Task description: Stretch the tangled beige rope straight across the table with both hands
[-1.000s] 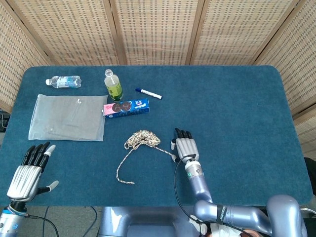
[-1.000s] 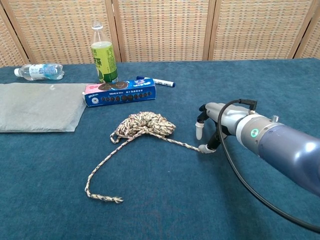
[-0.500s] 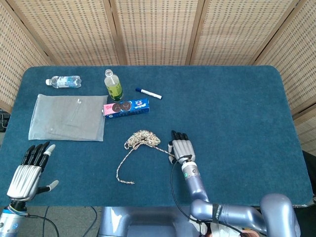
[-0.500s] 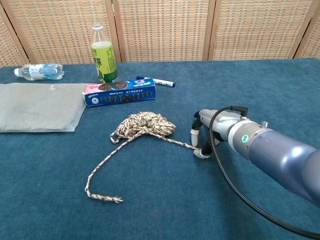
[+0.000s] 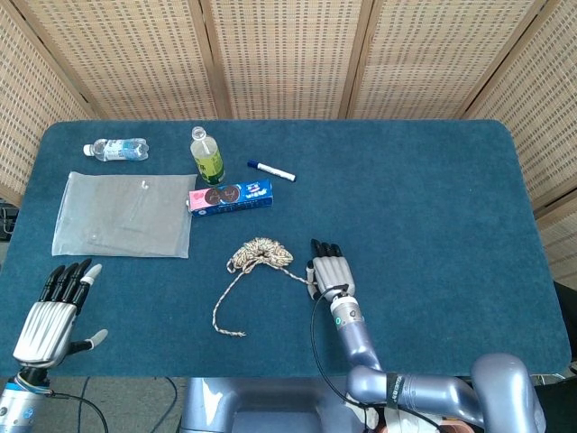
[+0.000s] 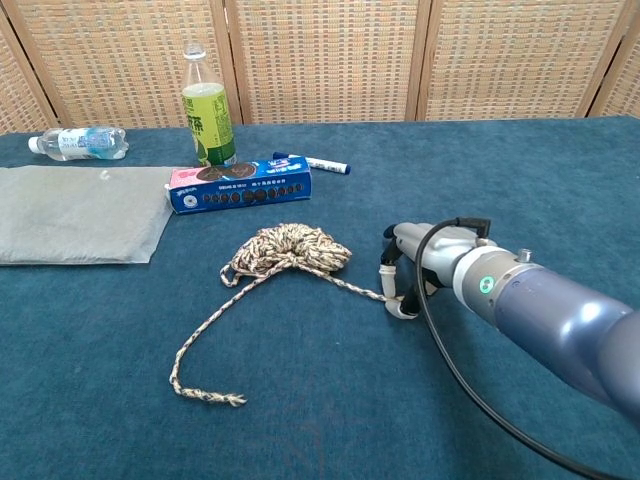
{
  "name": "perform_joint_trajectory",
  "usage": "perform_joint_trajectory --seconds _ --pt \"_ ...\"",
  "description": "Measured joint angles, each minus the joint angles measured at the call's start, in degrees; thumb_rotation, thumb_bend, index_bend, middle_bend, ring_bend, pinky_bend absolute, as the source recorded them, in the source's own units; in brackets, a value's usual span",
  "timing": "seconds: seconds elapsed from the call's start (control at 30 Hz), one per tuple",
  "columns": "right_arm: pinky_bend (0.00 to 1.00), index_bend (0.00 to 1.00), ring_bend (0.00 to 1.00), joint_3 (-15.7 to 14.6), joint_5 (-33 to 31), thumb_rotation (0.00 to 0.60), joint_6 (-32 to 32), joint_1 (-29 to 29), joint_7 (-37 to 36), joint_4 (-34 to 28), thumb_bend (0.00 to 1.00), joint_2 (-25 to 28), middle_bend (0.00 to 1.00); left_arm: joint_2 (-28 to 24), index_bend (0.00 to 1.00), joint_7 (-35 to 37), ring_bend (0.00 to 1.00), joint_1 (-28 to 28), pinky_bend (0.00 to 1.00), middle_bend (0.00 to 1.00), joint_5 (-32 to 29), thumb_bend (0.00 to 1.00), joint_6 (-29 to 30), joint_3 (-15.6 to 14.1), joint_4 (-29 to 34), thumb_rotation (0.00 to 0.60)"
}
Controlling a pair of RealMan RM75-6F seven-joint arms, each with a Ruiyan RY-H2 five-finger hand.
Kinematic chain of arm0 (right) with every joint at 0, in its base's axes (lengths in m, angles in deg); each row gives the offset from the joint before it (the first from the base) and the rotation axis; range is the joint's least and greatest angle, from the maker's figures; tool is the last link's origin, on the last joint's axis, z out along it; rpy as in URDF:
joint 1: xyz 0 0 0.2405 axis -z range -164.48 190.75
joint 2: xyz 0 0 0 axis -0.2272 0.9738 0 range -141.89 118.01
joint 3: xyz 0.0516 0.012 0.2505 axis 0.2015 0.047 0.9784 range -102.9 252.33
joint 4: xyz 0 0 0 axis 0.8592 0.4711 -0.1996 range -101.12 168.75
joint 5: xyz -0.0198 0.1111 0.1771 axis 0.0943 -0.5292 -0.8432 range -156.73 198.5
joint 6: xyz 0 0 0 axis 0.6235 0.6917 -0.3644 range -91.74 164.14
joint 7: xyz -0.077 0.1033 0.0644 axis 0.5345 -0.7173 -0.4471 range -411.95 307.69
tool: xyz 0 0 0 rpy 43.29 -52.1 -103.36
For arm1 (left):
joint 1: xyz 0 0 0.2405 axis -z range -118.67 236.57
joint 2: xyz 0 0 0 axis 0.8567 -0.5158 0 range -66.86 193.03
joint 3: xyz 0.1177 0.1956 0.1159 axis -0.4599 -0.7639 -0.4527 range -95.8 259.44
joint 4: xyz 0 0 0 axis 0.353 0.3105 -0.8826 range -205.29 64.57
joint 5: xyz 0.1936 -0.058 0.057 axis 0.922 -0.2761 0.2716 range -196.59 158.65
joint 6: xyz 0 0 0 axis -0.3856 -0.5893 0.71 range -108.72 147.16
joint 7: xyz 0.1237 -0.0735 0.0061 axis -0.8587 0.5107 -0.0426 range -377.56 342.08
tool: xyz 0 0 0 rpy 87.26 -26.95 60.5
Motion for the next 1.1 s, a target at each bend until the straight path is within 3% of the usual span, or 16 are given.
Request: perform_joint_trajectory --seconds 0.33,0.63,0.87,1.1 --pt "0.0 0.66 0.0 -1.2 3.5 0.6 -1.4 0.0 -1.4 0.9 0.46 0.6 0.0 1.4 0.01 -0.4 0.0 4.1 0.0 0.0 4.0 0.12 -3.5 0.4 -3.8 0.6" --pt "0.0 0.66 0.0 -1.6 4.8 0.6 -3.5 -0.6 -2.2 1.3 0.46 1.2 0.0 6.1 0.32 5.8 0.0 17.4 0.0 0.0 15.6 0.2 -14.1 -0.2 -14.3 0.6" --pt "0.0 0.66 0.0 -1.6 4.4 0.6 -3.9 -0.9 -1.6 1.6 0.46 1.3 0.0 12.5 0.36 11.4 0.0 24.4 0.0 0.0 18.0 0.24 -20.7 -1.8 -21.0 0.6" --pt "0.0 0.66 0.0 -1.5 3.7 0.6 -4.4 -1.3 -1.7 2.9 0.46 0.6 0.0 14.9 0.41 13.4 0.0 26.8 0.0 0.0 16.7 0.3 -24.1 -3.3 -22.5 0.6"
